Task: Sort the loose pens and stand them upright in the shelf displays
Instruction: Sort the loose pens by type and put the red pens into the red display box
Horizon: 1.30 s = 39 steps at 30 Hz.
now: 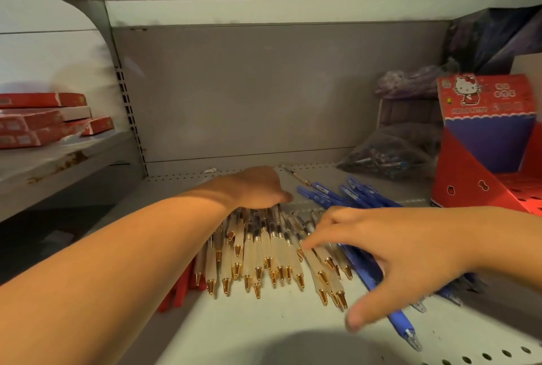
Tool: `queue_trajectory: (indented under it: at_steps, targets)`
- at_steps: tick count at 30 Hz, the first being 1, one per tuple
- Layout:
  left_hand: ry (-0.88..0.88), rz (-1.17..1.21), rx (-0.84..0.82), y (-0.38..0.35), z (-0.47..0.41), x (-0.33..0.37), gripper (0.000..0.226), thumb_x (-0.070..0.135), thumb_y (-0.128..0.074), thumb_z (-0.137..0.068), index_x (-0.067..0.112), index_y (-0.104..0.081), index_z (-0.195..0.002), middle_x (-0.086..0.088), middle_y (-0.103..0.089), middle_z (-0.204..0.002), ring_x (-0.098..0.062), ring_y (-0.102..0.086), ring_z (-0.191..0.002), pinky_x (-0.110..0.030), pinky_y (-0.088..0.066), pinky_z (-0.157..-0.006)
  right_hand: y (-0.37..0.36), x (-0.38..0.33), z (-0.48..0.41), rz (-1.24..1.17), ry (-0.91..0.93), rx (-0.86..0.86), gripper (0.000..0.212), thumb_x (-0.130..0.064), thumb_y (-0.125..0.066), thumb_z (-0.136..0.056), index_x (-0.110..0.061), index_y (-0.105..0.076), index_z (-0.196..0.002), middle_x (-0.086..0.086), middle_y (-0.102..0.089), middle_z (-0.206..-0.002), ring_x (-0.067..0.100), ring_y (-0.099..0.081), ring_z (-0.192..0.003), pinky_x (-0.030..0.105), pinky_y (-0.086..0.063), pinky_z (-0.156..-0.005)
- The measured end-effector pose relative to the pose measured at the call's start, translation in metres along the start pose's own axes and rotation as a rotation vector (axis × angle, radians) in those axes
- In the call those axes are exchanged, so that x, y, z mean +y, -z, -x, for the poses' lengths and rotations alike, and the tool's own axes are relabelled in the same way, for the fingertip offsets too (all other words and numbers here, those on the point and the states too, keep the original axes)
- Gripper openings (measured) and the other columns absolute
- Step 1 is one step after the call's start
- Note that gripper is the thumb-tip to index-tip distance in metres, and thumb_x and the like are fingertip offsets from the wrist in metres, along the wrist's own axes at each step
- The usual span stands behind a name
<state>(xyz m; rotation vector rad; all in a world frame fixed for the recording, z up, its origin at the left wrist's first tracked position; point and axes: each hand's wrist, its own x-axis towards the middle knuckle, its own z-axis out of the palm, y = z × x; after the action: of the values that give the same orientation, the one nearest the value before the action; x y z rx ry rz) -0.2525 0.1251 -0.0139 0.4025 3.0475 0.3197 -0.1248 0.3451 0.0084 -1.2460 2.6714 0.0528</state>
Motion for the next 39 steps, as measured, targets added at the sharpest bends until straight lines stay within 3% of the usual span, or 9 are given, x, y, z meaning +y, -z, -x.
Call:
queue_trajectory:
  at_steps: [3,7,13,17,19,23,27,35,39]
  targets:
    - [0.001,-0.004,-0.027,-0.002,-0.002,0.003,0.048,0.052,-0.049,-0.096,0.011,-0.068,-0.113,-0.005,-0.065,-0.100,-0.018,-0.055,-0.085,-0.024,-0.040,-0.068,-0.010,-0.008,0.001,0.078,-0.010,0.031,0.094,-0.091,-0.052,-0.063,-0.055,-0.013,-0.140,-0.026,-0.027,-0.129,0.002,-0.043,-0.112,0.022,-0.043,-0.085]
    - [-0.005,0.025,-0.010,0.000,-0.007,0.010,0.048,0.054,-0.046,-0.097,0.013,-0.067,-0.112,0.000,-0.061,-0.094,-0.012,-0.054,-0.077,-0.021,-0.034,-0.060,-0.016,-0.013,-0.002,0.104,-0.048,0.090,0.077,-0.089,-0.042,-0.073,-0.054,-0.018,-0.136,-0.022,-0.031,-0.127,0.006,-0.042,-0.110,0.025,-0.040,-0.089]
    - [0.072,0.010,-0.050,-0.002,-0.019,0.007,0.049,0.054,-0.041,-0.099,0.015,-0.061,-0.122,0.010,-0.049,-0.081,-0.003,-0.044,-0.068,-0.022,-0.033,-0.064,-0.015,-0.009,-0.007,0.075,-0.039,0.082,0.071,-0.088,-0.038,-0.076,-0.054,-0.020,-0.135,-0.021,-0.031,-0.130,0.007,-0.042,-0.113,0.033,-0.047,-0.094]
    - [0.089,0.002,-0.042,-0.002,-0.026,0.003,0.035,0.046,-0.047,-0.099,0.018,-0.061,-0.085,0.002,-0.057,-0.074,-0.011,-0.054,-0.067,-0.025,-0.038,-0.064,-0.014,-0.004,-0.011,0.033,-0.031,0.089,0.068,-0.086,-0.043,-0.076,-0.057,-0.021,-0.133,-0.024,-0.031,-0.133,0.003,-0.040,-0.118,0.028,-0.044,-0.097]
    - [0.086,0.017,-0.025,0.000,-0.026,0.003,0.034,0.043,-0.049,-0.099,0.018,-0.058,-0.078,0.002,-0.054,-0.070,-0.012,-0.053,-0.064,-0.024,-0.037,-0.061,-0.013,-0.001,-0.013,0.020,-0.028,0.082,0.068,-0.085,-0.045,-0.076,-0.058,-0.021,-0.133,-0.024,-0.030,-0.136,0.002,-0.039,-0.119,0.025,-0.041,-0.097]
    - [0.060,0.005,-0.049,0.004,-0.019,0.005,0.032,0.040,-0.051,-0.099,0.012,-0.067,-0.101,-0.004,-0.066,-0.097,-0.017,-0.062,-0.088,-0.024,-0.041,-0.068,-0.013,0.002,-0.020,0.075,-0.010,0.110,0.066,-0.077,-0.044,-0.083,-0.047,-0.025,-0.138,-0.018,-0.034,-0.140,0.006,-0.042,-0.123,0.030,-0.043,-0.101]
    - [0.029,0.022,-0.070,0.007,-0.008,0.009,0.038,0.036,-0.051,-0.100,0.006,-0.067,-0.117,-0.013,-0.068,-0.119,-0.028,-0.064,-0.111,-0.037,-0.047,-0.096,-0.012,0.008,-0.025,0.045,0.002,0.128,0.060,-0.068,-0.049,-0.087,-0.041,-0.031,-0.138,-0.016,-0.041,-0.136,0.005,-0.044,-0.121,0.033,-0.045,-0.101]
    - [-0.047,0.091,-0.061,0.008,0.001,0.013,0.029,0.031,-0.055,-0.098,0.011,-0.070,-0.114,-0.005,-0.070,-0.111,-0.019,-0.064,-0.103,-0.039,-0.046,-0.100,-0.011,0.021,-0.029,-0.023,0.054,0.146,0.066,-0.064,-0.055,-0.088,-0.038,-0.032,-0.143,-0.019,-0.036,-0.143,-0.003,-0.038,-0.126,0.025,-0.038,-0.107]
    - [-0.058,0.108,-0.071,0.008,0.004,0.010,0.028,0.033,-0.055,-0.098,0.016,-0.069,-0.116,-0.001,-0.069,-0.112,-0.016,-0.061,-0.105,-0.035,-0.044,-0.099,-0.011,0.020,-0.025,-0.034,0.076,0.151,0.081,-0.078,-0.058,-0.075,-0.043,-0.027,-0.142,-0.025,-0.034,-0.139,-0.005,-0.039,-0.125,0.024,-0.041,-0.105]
